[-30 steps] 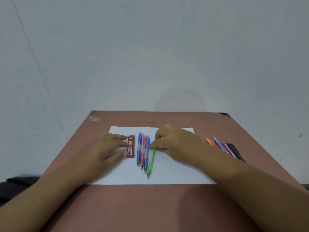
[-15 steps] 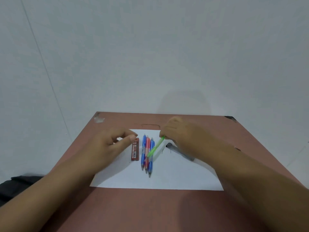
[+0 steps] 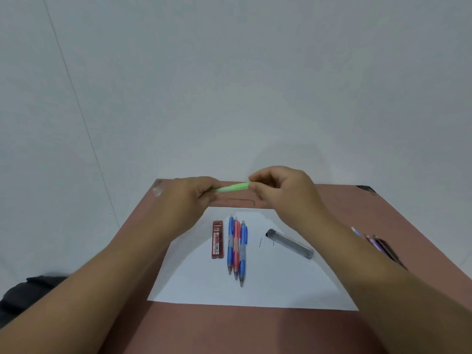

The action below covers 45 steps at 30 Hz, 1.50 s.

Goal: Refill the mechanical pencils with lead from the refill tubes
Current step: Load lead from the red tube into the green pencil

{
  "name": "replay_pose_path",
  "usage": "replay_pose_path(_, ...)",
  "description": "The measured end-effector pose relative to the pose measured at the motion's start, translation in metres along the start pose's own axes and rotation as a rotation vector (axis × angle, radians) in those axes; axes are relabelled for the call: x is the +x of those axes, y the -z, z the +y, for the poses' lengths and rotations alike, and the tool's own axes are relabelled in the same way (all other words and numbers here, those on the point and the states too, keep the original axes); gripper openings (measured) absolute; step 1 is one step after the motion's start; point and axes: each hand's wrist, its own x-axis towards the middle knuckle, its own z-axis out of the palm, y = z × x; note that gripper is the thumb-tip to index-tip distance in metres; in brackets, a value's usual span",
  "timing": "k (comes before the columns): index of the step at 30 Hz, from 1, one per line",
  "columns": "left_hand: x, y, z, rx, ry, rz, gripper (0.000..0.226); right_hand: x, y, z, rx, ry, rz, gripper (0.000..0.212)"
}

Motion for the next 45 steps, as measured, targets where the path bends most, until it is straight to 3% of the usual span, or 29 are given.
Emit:
replay_pose_path(5,-0.008,-0.008,-0.004,-0.137,-0.057,0.047,0.01,0.001,-0.01,0.002,0.366,-0.217,0.06,0.012)
replay_pose_path(11,-0.007,-0.015,-0.013,-0.177,-0.037,0.033,0.011,0.006,-0.012,0.011,0.457,-0.245,0.141,0.02)
replay_pose_path(16,-0.006,-0.007,-0.028,-0.103,-0.054,0.024,0.021,0.005,0.009,0.035,0.105,-0.202,0.128,0.028)
replay_pose_path(21,-0.005,0.001,-0.037,-0.169,0.032,0.051,0.029,0.0,0.027,0.05,-0.341,-0.153,-0.159,0.033)
replay_pose_path(29,-0.004,0.001,-0.033,-0.22,-0.008,0.011,0.045,0.001,0.03,0.058,-0.372,-0.213,-0.283,0.038)
replay_pose_path(40,-0.005,0.003,-0.031,-0.211,-0.057,0.023,0.05,-0.001,0.036,0.053,-0.238,-0.307,-0.279,0.031)
replay_pose_path(42,-0.005,0.002,-0.032,-0.187,-0.07,0.018,0.039,-0.001,0.035,0.05,-0.32,-0.244,-0.211,0.024)
replay_pose_path(45,-0.007,-0.002,-0.027,-0.229,-0.057,-0.028,0.015,-0.002,0.027,0.04,-0.235,-0.081,-0.067,0.015)
